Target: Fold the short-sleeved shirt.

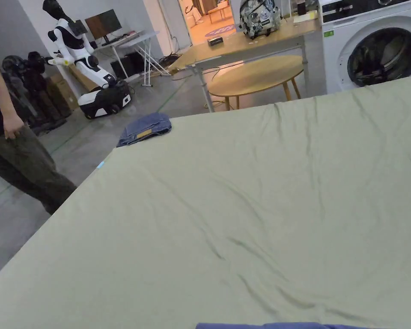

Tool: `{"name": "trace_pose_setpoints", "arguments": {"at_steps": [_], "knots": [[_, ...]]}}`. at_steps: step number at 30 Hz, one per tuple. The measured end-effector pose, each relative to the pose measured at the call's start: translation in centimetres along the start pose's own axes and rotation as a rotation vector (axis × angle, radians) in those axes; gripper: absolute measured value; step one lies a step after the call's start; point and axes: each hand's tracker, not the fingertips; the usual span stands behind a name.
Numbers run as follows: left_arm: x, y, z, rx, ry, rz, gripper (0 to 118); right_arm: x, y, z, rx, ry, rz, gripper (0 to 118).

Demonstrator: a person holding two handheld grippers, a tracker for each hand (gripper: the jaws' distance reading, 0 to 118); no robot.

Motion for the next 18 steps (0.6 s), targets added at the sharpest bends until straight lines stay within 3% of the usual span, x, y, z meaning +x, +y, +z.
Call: {"name": "trace_pose_setpoints", "arguments": {"at_steps": [2, 4, 6, 7, 9, 14, 18], "knots": [[1.1, 0.0, -0.5, 0.053, -0.107, -0.013, 103, 0.0, 0.0, 0.1, -0.005, -0.004, -0.004, 0], [1.4, -0.2, -2.0, -0.013, -0.127, 0.064, 99, 0.8, -0.2, 0.0, -0.007, -0.001, -0.020, 0], [1.9, -0.6, -3.1, -0.017, -0.127, 0.046, 95, 0.9, -0.3, 0.0, -0.008, 0.006, -0.034, 0], [2.2, -0.7, -3.4, -0.018, -0.116, 0.050, 75, 1.2, -0.5, 0.0, -0.009, 0.003, -0.037, 0], [1.5, -0.5, -4.0, -0.022, -0.076, 0.066, 4, 1.3, -0.8, 0.4, -0.011, -0.007, -0.023, 0], [3.2, 1.5, -0.7, 0.100, -0.125, 0.131, 4, 1.4, -0.7, 1.2, -0.019, -0.025, -0.023, 0], [8.2, 5.8, 4.5, 0.162, -0.009, -0.117, 4, 1.8, -0.8, 1.2, -0.010, -0.015, -0.070, 0]]}}
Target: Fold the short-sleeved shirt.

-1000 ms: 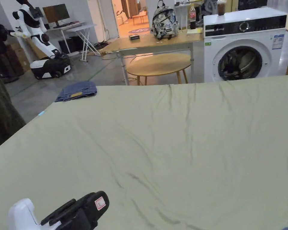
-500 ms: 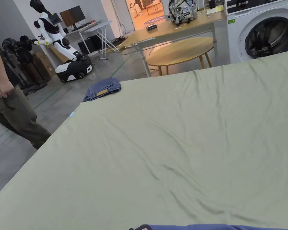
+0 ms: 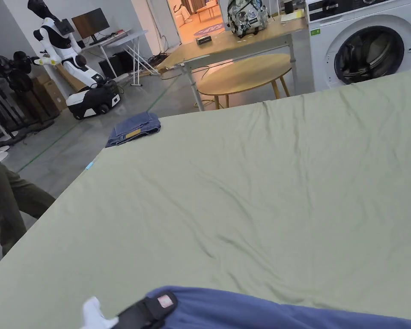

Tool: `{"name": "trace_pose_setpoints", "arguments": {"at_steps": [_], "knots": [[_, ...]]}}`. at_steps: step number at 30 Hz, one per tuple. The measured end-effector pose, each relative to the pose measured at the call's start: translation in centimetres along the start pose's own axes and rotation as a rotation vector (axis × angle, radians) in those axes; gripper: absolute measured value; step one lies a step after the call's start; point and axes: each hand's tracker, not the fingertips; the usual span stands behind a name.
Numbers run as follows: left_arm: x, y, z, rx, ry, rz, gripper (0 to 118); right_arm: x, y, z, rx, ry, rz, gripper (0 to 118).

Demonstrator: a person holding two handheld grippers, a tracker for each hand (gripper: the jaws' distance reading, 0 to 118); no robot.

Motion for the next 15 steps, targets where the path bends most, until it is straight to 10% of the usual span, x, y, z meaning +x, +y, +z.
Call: {"name": "trace_pose_setpoints", "arguments": {"at_steps": [5, 15], "knots": [[8.6, 0.9, 0.8, -0.004, 0.109, -0.317, 4, -0.2, -0.4, -0.5, -0.001, -0.002, -0.007, 0], [14.5, -16.4, -16.1, -0.437, -0.071, -0.516, 4, 0.0, -1.5, 0.8, 0.004, 0.005, -0.001, 0]]}}
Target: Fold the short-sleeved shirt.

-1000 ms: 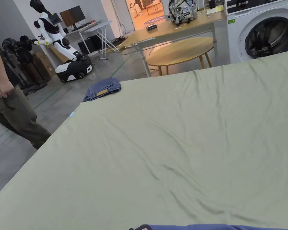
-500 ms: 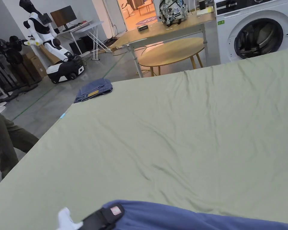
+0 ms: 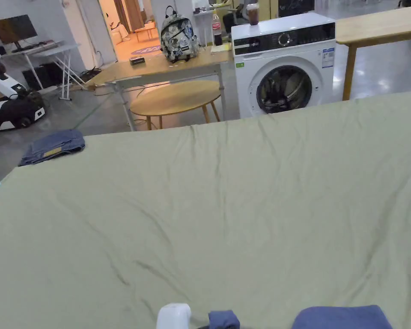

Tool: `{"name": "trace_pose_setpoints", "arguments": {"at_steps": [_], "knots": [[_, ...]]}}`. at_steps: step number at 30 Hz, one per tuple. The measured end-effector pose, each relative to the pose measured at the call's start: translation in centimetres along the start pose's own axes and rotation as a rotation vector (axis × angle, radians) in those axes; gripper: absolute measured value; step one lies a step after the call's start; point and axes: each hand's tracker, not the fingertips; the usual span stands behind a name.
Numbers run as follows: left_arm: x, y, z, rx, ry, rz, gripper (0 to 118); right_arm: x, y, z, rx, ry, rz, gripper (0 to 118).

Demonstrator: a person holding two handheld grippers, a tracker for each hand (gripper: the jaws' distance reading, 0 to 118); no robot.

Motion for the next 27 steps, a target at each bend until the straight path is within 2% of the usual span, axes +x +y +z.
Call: {"name": "trace_pose_setpoints", "arguments": {"at_steps": [2, 4, 5, 7, 8, 10, 11, 12, 13, 14, 16, 17, 19, 20, 22, 23, 24, 25, 26, 27], "knots": [[0.0, -0.4, -2.3, -0.071, -0.003, 0.056, 5, 0.4, -0.3, 0.5, 0.008, -0.020, -0.016, 0], [-0.1, -0.6, -2.2, -0.024, -0.088, 0.058, 6, 1.0, -0.6, 0.8, 0.013, -0.035, -0.038, 0], [-0.2, -0.3, -1.4, 0.015, -0.113, 0.065, 17, 1.3, -0.8, 0.8, 0.012, -0.040, -0.051, 0], [-0.3, 0.5, 0.6, 0.056, -0.183, 0.094, 83, 1.7, -1.1, 0.7, 0.002, -0.040, -0.072, 0], [-0.7, 0.6, 1.7, 0.114, -0.182, 0.112, 93, 1.9, -1.2, 0.6, -0.005, -0.039, -0.081, 0], [-1.6, 0.6, 2.7, 0.153, -0.177, 0.179, 71, 2.0, -1.4, 0.4, -0.015, -0.041, -0.086, 0], [-2.5, 0.4, 2.8, 0.165, -0.163, 0.202, 46, 2.0, -1.5, 0.4, -0.020, -0.039, -0.085, 0], [-2.6, 0.1, 2.3, 0.175, -0.158, 0.223, 6, 1.9, -1.6, 0.3, -0.025, -0.037, -0.084, 0], [-2.6, -0.4, 1.4, 0.135, -0.106, 0.206, 0, 1.9, -1.7, 0.2, -0.031, -0.037, -0.081, 0], [-2.4, -0.8, 0.5, 0.113, -0.099, 0.199, 0, 1.7, -1.8, 0.2, -0.034, -0.039, -0.079, 0], [-1.1, -1.9, -2.6, 0.005, -0.188, 0.187, 0, 1.6, -1.8, 0.2, -0.043, -0.036, -0.077, 0], [-0.4, -2.5, -3.8, -0.035, -0.172, 0.164, 0, 1.4, -1.9, 0.2, -0.042, -0.036, -0.076, 0], [0.5, -3.8, -6.8, -0.139, -0.044, 0.073, 0, 1.1, -1.8, 0.3, -0.043, -0.029, -0.075, 0], [0.7, -4.1, -7.3, -0.144, -0.028, 0.050, 0, 1.0, -1.8, 0.3, -0.044, -0.030, -0.073, 0], [0.0, -3.3, -5.7, -0.060, -0.120, 0.104, 2, 0.9, -1.8, 0.3, -0.048, -0.038, -0.064, 0], [-0.2, -3.2, -4.6, -0.034, -0.156, 0.124, 16, 0.9, -1.9, 0.3, -0.049, -0.038, -0.060, 0], [-0.9, -2.7, -3.0, 0.007, -0.197, 0.144, 53, 1.0, -1.9, 0.3, -0.050, -0.037, -0.059, 0], [-1.6, -2.2, -1.2, 0.030, -0.203, 0.153, 81, 1.1, -2.0, 0.2, -0.054, -0.034, -0.062, 0], [-2.3, -1.7, 0.3, 0.036, -0.188, 0.163, 97, 1.2, -2.0, 0.0, -0.060, -0.031, -0.066, 0], [-3.2, -1.1, 2.5, 0.077, -0.167, 0.183, 98, 1.4, -2.1, -0.1, -0.066, -0.029, -0.070, 0]]}}
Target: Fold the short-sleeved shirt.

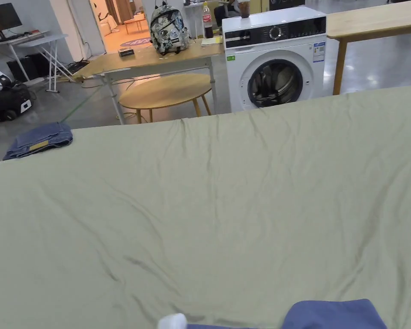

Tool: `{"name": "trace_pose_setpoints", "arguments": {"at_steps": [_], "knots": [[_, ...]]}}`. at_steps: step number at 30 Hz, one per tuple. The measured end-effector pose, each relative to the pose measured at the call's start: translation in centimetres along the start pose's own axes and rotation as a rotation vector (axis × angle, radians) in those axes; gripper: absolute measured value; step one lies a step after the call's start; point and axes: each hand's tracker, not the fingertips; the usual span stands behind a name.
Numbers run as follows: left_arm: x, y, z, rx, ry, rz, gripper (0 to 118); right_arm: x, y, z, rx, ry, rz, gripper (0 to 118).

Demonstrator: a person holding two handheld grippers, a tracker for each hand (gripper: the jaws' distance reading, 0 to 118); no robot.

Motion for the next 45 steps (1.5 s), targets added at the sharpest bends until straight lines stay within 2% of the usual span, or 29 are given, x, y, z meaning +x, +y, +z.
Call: {"name": "trace_pose_setpoints", "arguments": {"at_steps": [2, 5, 9, 11, 12, 13, 15, 18, 20, 21, 24, 27, 29, 31, 34, 38, 39, 41, 44, 45], "knots": [[-2.1, 1.0, 4.0, 0.100, 0.031, 0.051, 98, 0.1, -0.2, -0.2, -0.007, 0.002, -0.002, 0], [-7.4, 1.3, 7.5, 0.174, 0.044, 0.241, 98, 0.2, -0.6, -0.7, -0.025, 0.007, -0.006, 0], [-10.6, -0.4, 5.8, 0.157, 0.035, 0.359, 98, -0.1, -0.8, -0.8, -0.043, 0.016, -0.004, 0], [-11.7, -1.7, 3.6, 0.127, 0.010, 0.463, 98, -0.3, -0.7, -0.6, -0.044, 0.016, 0.005, 0], [-12.0, -2.4, 2.6, 0.142, -0.058, 0.516, 85, -0.4, -0.7, -0.4, -0.040, 0.015, 0.009, 0], [-11.9, -2.7, 1.9, 0.165, -0.119, 0.556, 61, -0.4, -0.7, -0.3, -0.038, 0.014, 0.011, 0], [-11.5, -3.1, 1.0, 0.134, -0.008, 0.572, 17, -0.4, -0.6, 0.0, -0.034, 0.010, 0.014, 0], [-9.1, -2.7, 2.8, 0.200, -0.024, 0.561, 14, -0.3, -0.4, 0.2, -0.033, 0.006, 0.015, 0], [-9.1, -1.3, 5.6, 0.255, -0.028, 0.484, 13, -0.2, -0.4, 0.3, -0.026, 0.002, 0.018, 0], [-7.9, -0.3, 7.0, 0.263, -0.026, 0.428, 13, 0.0, -0.3, 0.3, -0.026, 0.007, 0.016, 0], [-3.4, 2.8, 11.1, 0.313, 0.148, 0.177, 13, 0.1, -0.3, 0.0, -0.021, 0.005, 0.004, 0], [2.1, 4.1, 10.2, 0.307, 0.251, -0.067, 13, 0.1, -0.4, -0.3, -0.018, 0.002, 0.000, 0], [3.9, 4.1, 7.0, 0.245, 0.157, -0.105, 13, 0.1, -0.4, -0.3, -0.021, 0.001, -0.002, 0], [6.0, 3.0, 1.7, 0.109, 0.012, -0.078, 13, -0.2, -0.4, 0.2, -0.012, 0.003, 0.006, 0], [8.4, 0.2, -6.4, -0.082, 0.011, -0.140, 13, -0.5, -0.6, 1.4, 0.006, -0.012, 0.021, 0], [9.7, -1.9, -11.6, -0.196, -0.067, -0.158, 13, 0.3, -1.3, 2.5, 0.020, -0.036, -0.025, 0], [9.8, -2.0, -11.7, -0.181, -0.067, -0.156, 23, 0.7, -1.5, 2.6, 0.018, -0.049, -0.037, 0], [9.7, -1.8, -11.3, -0.169, -0.133, -0.142, 74, 1.2, -1.9, 2.7, 0.012, -0.059, -0.048, 0], [9.4, -1.3, -9.8, -0.106, -0.172, -0.129, 68, 1.9, -2.2, 2.7, 0.004, -0.071, -0.068, 0], [9.3, -1.5, -10.4, -0.120, -0.131, -0.137, 49, 2.1, -2.2, 2.6, 0.001, -0.066, -0.083, 0]]}}
